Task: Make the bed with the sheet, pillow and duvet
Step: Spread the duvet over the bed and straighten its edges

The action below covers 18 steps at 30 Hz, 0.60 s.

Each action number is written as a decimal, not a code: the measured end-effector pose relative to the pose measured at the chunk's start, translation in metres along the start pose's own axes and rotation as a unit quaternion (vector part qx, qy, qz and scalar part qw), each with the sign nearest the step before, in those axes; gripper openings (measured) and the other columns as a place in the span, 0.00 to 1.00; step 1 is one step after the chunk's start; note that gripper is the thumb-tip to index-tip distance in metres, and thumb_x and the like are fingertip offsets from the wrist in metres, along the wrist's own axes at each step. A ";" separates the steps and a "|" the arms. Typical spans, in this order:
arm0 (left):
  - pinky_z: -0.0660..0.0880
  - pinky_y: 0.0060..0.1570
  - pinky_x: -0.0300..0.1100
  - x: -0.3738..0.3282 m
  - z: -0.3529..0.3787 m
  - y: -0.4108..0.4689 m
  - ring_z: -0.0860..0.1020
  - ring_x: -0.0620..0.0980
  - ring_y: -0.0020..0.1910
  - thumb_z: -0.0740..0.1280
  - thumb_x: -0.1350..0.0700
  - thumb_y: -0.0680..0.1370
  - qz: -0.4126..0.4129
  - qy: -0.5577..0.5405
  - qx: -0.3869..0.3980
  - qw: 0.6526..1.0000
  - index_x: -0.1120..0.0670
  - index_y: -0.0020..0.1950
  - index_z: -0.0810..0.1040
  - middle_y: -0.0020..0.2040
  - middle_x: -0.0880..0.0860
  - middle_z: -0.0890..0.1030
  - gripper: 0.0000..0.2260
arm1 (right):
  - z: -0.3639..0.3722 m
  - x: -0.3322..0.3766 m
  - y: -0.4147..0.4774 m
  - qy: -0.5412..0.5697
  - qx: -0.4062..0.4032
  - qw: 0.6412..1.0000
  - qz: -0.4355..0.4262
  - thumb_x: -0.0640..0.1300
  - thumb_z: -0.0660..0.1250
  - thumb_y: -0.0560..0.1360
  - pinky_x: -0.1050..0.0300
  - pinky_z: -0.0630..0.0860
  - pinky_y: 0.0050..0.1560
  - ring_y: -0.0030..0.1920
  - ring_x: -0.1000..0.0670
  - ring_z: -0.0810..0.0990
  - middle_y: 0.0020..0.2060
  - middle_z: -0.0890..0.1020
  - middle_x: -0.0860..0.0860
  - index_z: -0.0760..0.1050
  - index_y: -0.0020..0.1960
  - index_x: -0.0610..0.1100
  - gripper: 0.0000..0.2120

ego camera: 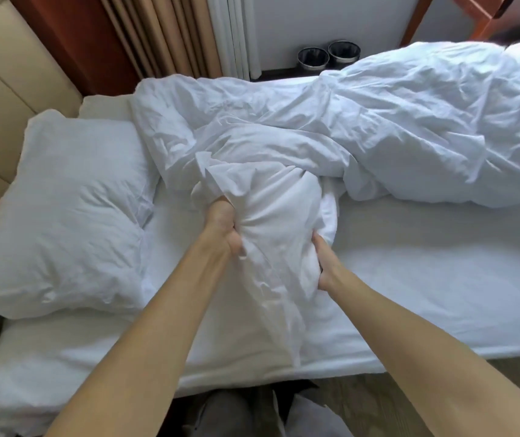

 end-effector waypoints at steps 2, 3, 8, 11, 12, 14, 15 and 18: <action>0.77 0.41 0.47 -0.012 0.000 -0.012 0.82 0.52 0.35 0.64 0.51 0.77 0.020 0.028 0.009 0.999 0.54 0.40 0.79 0.35 0.52 0.84 0.10 | 0.018 0.017 -0.015 -0.032 -0.014 0.997 -0.065 0.48 0.59 0.79 0.48 0.75 0.52 0.47 0.43 0.79 0.45 0.83 0.42 0.75 0.59 0.40 0.15; 0.77 0.46 0.50 -0.020 -0.003 -0.014 0.83 0.52 0.37 0.65 0.51 0.76 0.031 0.047 0.005 0.998 0.53 0.41 0.80 0.37 0.52 0.84 0.08 | 0.025 0.026 -0.022 -0.070 -0.029 0.992 -0.105 0.43 0.59 0.79 0.50 0.76 0.50 0.47 0.44 0.79 0.48 0.82 0.42 0.72 0.62 0.40 0.14; 0.71 0.61 0.62 -0.079 -0.019 -0.032 0.78 0.57 0.57 0.70 0.51 0.73 0.079 0.083 -0.005 0.993 0.51 0.55 0.81 0.56 0.54 0.82 0.11 | 0.070 0.073 -0.071 -0.218 -0.116 0.923 -0.296 0.39 0.55 0.80 0.61 0.66 0.33 0.36 0.51 0.71 0.40 0.72 0.47 0.68 0.53 0.42 0.04; 0.67 0.62 0.60 -0.124 -0.041 -0.039 0.76 0.56 0.58 0.69 0.50 0.73 0.103 0.090 -0.039 0.990 0.51 0.51 0.81 0.58 0.53 0.80 0.09 | 0.107 0.076 -0.093 -0.191 -0.079 0.923 -0.325 0.41 0.54 0.80 0.57 0.71 0.40 0.44 0.46 0.75 0.42 0.74 0.45 0.69 0.50 0.41 0.07; 0.68 0.61 0.58 -0.142 -0.049 -0.040 0.76 0.56 0.57 0.67 0.49 0.74 0.115 0.084 -0.042 0.989 0.51 0.52 0.80 0.58 0.53 0.80 0.10 | 0.119 0.077 -0.099 -0.177 -0.060 0.927 -0.325 0.41 0.53 0.79 0.58 0.73 0.38 0.44 0.46 0.76 0.44 0.74 0.44 0.69 0.54 0.39 0.09; 0.72 0.58 0.56 -0.176 -0.066 -0.038 0.77 0.56 0.58 0.62 0.49 0.76 0.134 0.080 -0.048 0.987 0.52 0.55 0.81 0.58 0.53 0.80 0.13 | 0.143 0.082 -0.111 -0.182 -0.032 0.923 -0.338 0.40 0.54 0.78 0.63 0.74 0.32 0.41 0.48 0.75 0.45 0.73 0.44 0.69 0.55 0.38 0.10; 0.76 0.54 0.54 -0.191 -0.074 -0.035 0.79 0.56 0.55 0.60 0.51 0.76 0.146 0.079 -0.039 0.985 0.53 0.53 0.81 0.55 0.53 0.81 0.13 | 0.154 0.083 -0.121 -0.201 -0.028 0.915 -0.348 0.39 0.53 0.78 0.66 0.72 0.28 0.38 0.50 0.74 0.43 0.72 0.46 0.69 0.50 0.40 0.06; 0.80 0.37 0.43 -0.212 -0.090 -0.033 0.80 0.54 0.43 0.59 0.57 0.77 0.178 0.058 -0.016 0.982 0.54 0.47 0.80 0.43 0.53 0.82 0.10 | 0.175 0.074 -0.118 -0.246 -0.028 0.909 -0.335 0.39 0.55 0.77 0.66 0.69 0.25 0.32 0.53 0.72 0.37 0.71 0.50 0.66 0.43 0.47 0.06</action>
Point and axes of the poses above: each hand's wrist, its own y-axis towards the middle knuckle, its own z-axis out of the palm, x = y × z, the point moved 3 cm from there along y, towards the middle knuckle
